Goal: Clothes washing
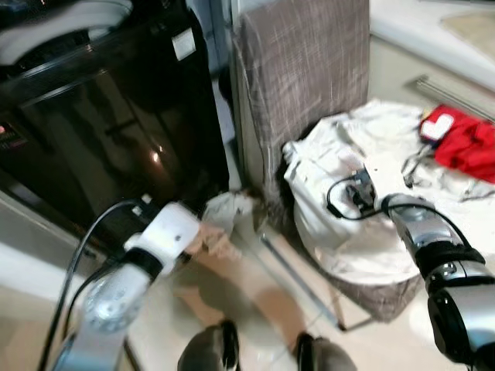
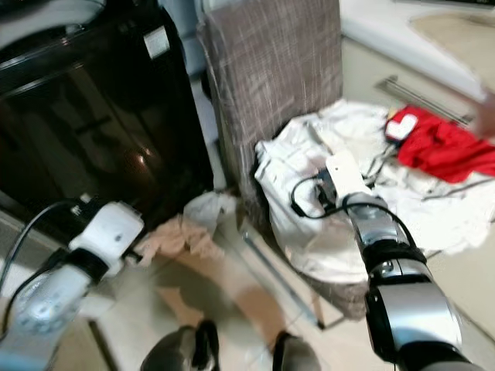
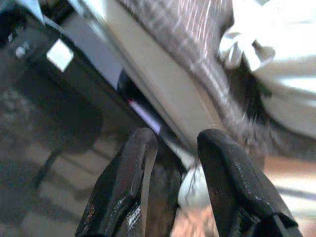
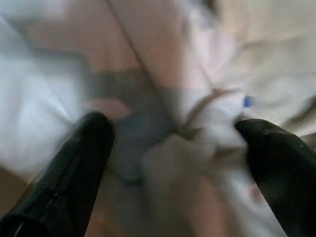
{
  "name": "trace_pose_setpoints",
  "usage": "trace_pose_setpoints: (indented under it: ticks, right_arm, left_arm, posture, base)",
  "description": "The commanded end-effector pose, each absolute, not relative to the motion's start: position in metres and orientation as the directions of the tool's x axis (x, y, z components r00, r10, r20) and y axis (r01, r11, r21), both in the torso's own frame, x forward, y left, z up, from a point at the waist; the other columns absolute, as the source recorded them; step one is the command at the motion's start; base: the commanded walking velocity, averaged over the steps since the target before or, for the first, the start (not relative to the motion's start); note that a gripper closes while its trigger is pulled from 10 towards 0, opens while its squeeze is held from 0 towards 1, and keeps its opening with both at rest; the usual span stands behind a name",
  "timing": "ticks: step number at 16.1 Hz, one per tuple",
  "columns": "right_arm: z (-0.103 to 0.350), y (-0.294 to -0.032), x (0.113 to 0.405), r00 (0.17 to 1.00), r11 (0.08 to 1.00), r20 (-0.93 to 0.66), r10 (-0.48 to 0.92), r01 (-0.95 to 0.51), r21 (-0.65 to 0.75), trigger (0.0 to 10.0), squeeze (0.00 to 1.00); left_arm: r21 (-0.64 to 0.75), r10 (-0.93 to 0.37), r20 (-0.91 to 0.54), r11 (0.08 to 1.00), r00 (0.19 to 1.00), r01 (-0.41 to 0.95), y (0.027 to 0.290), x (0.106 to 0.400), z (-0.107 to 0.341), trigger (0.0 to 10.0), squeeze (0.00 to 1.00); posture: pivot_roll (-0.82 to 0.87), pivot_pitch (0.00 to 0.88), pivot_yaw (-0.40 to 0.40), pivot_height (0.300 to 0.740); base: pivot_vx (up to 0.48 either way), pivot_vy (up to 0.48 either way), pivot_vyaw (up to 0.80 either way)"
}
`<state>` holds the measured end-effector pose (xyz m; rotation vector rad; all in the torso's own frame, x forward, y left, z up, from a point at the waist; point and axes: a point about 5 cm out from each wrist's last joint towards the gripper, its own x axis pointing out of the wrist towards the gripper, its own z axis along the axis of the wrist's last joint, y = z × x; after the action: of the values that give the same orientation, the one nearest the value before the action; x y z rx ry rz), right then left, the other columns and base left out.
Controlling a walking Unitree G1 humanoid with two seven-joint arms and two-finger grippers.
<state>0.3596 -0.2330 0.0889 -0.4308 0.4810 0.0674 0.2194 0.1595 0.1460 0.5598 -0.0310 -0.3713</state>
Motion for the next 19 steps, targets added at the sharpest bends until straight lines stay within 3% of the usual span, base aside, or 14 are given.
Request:
trace_pose_setpoints:
  ticks: [1,2,5,6,9,14,19]
  right_arm:
    - [0.076,-0.228,0.354,0.867,0.918,-0.497,-0.026,-0.176,-0.356,10.0,0.0]
    - [0.06,-0.211,0.346,0.857,0.906,-0.511,0.064,-0.265,-0.331,10.0,0.0]
    - [0.053,-0.205,0.343,0.847,0.904,-0.527,0.07,-0.278,-0.326,10.0,0.0]
    - [0.052,-0.2,0.343,0.848,0.914,-0.522,0.088,-0.278,-0.297,0.0,0.0]
    - [0.051,-0.189,0.343,0.865,0.933,-0.488,0.115,-0.262,-0.245,0.0,0.0]
    - [0.039,-0.167,0.334,0.885,0.986,-0.445,0.137,-0.163,-0.02,0.0,0.0]
    - [0.049,-0.179,0.338,0.906,0.993,-0.411,0.103,-0.118,-0.011,0.0,0.0]
  left_arm:
    - [0.538,-0.353,-0.079,0.772,0.932,0.338,0.163,0.214,0.151,10.0,0.0]
    - [0.543,-0.353,-0.104,0.763,0.93,0.351,0.167,0.207,0.153,10.0,0.0]
    - [0.547,-0.353,-0.115,0.758,0.928,0.356,0.168,0.204,0.155,10.0,0.0]
    - [0.549,-0.345,-0.115,0.759,0.931,0.349,0.169,0.206,0.157,10.0,0.0]
    - [0.544,-0.343,-0.101,0.767,0.934,0.341,0.164,0.21,0.159,10.0,0.0]
    - [0.507,-0.356,-0.078,0.79,0.931,0.345,0.148,0.222,0.151,10.0,0.0]
    - [0.479,-0.375,-0.036,0.807,0.926,0.346,0.132,0.236,0.148,10.0,0.0]
  posture:
    - [0.16,0.317,0.119,0.74]
    - [0.18,0.331,0.134,0.74]
    - [0.19,0.332,0.134,0.74]
    - [0.19,0.327,0.129,0.74]
    - [0.16,0.314,0.112,0.74]
    - [0.06,0.299,0.069,0.74]
    - [-0.01,0.256,0.047,0.74]
  base:
    - [0.0,0.0,0.0]
    - [0.0,0.0,0.0]
    - [0.0,0.0,0.0]
    - [0.0,0.0,0.0]
    - [0.0,0.0,0.0]
    - [0.0,0.0,0.0]
    - [0.0,0.0,0.0]
